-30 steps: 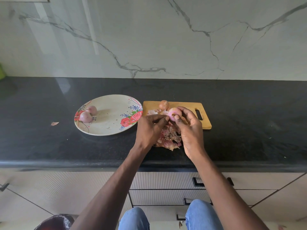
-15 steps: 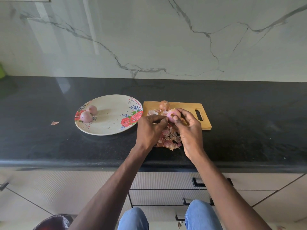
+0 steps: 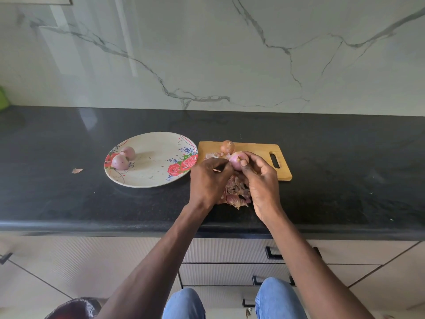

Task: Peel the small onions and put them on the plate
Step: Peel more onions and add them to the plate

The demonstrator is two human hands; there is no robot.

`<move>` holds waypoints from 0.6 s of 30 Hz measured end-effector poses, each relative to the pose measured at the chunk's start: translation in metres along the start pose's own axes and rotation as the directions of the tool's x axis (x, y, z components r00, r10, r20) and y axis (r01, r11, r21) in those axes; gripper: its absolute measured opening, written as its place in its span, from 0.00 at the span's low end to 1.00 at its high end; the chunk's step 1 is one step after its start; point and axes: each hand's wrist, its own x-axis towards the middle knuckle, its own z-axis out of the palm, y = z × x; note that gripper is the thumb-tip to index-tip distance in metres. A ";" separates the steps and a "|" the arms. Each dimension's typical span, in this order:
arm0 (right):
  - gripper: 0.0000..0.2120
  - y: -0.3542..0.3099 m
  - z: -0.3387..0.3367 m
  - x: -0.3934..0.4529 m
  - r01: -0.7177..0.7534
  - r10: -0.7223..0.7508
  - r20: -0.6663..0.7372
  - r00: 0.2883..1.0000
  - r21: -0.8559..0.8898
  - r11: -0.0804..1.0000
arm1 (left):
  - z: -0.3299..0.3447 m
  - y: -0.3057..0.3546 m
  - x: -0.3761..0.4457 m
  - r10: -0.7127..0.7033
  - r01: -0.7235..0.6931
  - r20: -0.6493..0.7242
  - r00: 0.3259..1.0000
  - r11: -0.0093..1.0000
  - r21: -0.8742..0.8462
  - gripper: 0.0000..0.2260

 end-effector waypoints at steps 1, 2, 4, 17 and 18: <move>0.09 -0.001 0.000 0.000 -0.013 0.013 0.002 1.000 0.023 1.000 | 0.001 0.001 0.000 0.001 -0.001 -0.003 1.000 1.000 0.001 0.05; 0.08 -0.002 -0.001 -0.001 -0.028 0.028 0.004 1.000 0.049 0.998 | 0.001 0.002 0.000 0.000 0.000 -0.004 1.000 1.000 0.001 0.05; 0.08 -0.006 -0.001 -0.002 -0.061 0.060 0.010 0.998 0.099 0.993 | 0.001 0.004 0.000 -0.003 0.003 -0.010 1.000 1.000 0.007 0.05; 0.09 -0.017 -0.004 -0.004 -0.176 0.169 0.053 0.984 0.227 0.958 | -0.003 0.002 0.002 -0.078 0.079 -0.058 0.995 0.997 0.014 0.06; 0.10 -0.018 -0.004 -0.004 -0.196 0.185 0.065 0.981 0.250 0.948 | -0.003 0.002 0.002 -0.090 0.090 -0.062 0.994 0.996 0.010 0.06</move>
